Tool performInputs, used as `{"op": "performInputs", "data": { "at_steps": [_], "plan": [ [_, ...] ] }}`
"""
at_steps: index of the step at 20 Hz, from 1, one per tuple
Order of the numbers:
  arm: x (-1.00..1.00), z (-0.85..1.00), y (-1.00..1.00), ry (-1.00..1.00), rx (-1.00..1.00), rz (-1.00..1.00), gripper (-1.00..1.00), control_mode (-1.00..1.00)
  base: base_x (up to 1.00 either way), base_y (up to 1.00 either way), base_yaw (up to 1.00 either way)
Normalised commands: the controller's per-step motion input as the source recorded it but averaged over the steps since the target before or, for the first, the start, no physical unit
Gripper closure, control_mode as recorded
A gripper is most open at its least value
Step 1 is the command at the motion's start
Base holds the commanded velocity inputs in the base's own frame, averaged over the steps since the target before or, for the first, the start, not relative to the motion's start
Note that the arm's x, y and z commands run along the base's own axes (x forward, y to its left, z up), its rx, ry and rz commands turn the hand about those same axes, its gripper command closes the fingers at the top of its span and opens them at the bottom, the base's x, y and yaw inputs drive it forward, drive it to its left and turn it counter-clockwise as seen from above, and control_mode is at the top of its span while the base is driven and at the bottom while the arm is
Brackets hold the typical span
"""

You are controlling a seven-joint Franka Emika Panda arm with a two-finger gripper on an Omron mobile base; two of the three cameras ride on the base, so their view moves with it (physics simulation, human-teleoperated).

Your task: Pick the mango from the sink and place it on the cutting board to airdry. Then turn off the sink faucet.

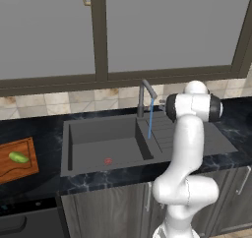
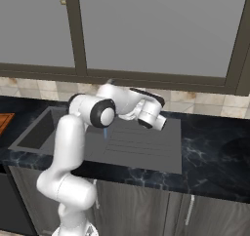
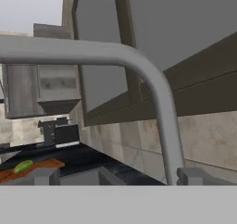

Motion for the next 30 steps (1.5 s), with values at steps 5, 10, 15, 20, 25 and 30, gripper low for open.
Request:
{"op": "performInputs", "data": {
  "at_steps": [5,10,15,20,25,30],
  "plan": [
    [0.44,-0.15,0.0,0.0,0.0,0.0,-1.0,-1.0,0.0,0.0,0.0],
    [0.45,-0.18,0.0,0.0,0.0,0.0,-1.0,-1.0,0.0,0.0,0.0],
    [0.36,-0.21,0.0,0.0,0.0,0.0,-1.0,-1.0,0.0,0.0,0.0],
    [0.33,-0.22,-0.07,0.0,0.0,0.0,-1.0,-1.0,0.0,0.0,0.0],
    [0.33,-0.18,-0.09,0.0,0.0,0.0,-1.0,-1.0,0.0,0.0,0.0],
    [0.33,-0.14,-0.04,0.0,0.0,0.0,-1.0,-1.0,0.0,0.0,0.0]
  ]
}}
